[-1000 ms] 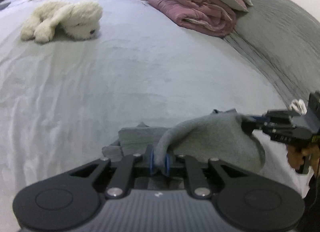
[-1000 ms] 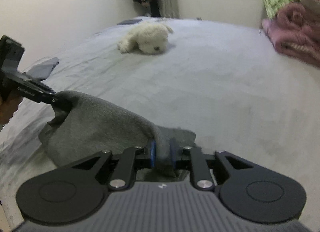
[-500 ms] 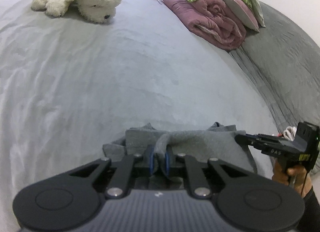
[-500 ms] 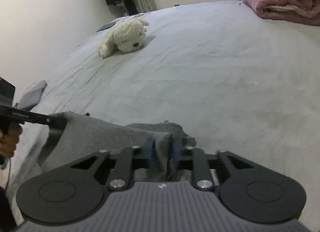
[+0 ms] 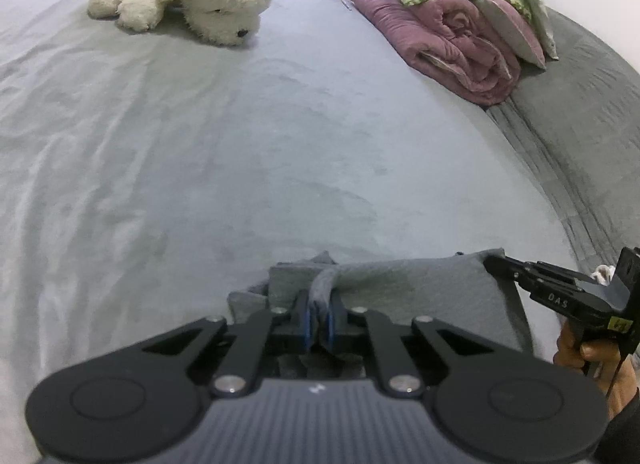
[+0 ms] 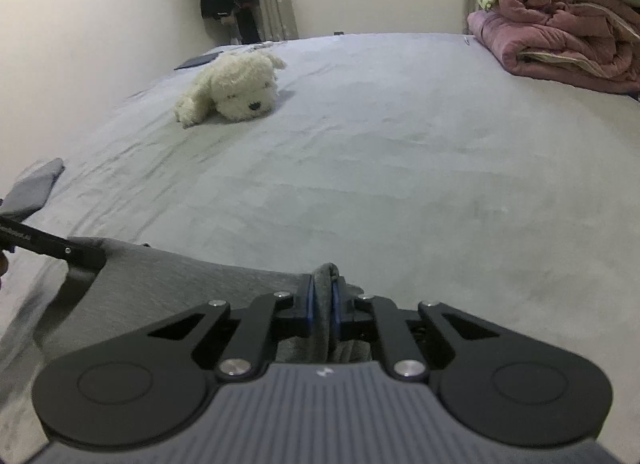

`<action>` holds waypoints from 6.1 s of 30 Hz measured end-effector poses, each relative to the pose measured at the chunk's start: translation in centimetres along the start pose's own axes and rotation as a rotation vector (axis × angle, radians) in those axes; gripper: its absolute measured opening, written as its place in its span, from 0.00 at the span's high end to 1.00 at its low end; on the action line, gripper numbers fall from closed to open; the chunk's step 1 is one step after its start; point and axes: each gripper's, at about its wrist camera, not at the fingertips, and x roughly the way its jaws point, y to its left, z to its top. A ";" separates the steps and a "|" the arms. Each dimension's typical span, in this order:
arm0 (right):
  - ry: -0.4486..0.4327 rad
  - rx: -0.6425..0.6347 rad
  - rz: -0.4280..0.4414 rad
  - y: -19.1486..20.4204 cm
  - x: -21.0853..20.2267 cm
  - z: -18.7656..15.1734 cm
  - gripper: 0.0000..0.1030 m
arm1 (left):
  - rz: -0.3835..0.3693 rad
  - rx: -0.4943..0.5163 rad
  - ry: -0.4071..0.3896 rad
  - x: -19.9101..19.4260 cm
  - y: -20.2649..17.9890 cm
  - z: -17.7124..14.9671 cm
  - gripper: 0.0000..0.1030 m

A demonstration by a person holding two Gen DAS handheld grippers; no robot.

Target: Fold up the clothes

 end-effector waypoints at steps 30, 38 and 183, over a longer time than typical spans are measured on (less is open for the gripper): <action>-0.012 0.080 -0.097 0.4 0.2 -1.1 0.91 | 0.019 -0.114 -0.168 -0.4 0.8 0.3 0.92; -0.010 0.168 -0.020 -1.0 -0.7 -0.6 0.84 | -0.033 -0.247 -0.198 -2.0 3.1 0.3 0.60; 0.075 -0.164 0.072 10.8 -1.6 -5.9 0.75 | 0.164 0.313 -0.131 0.3 -10.5 -9.9 0.78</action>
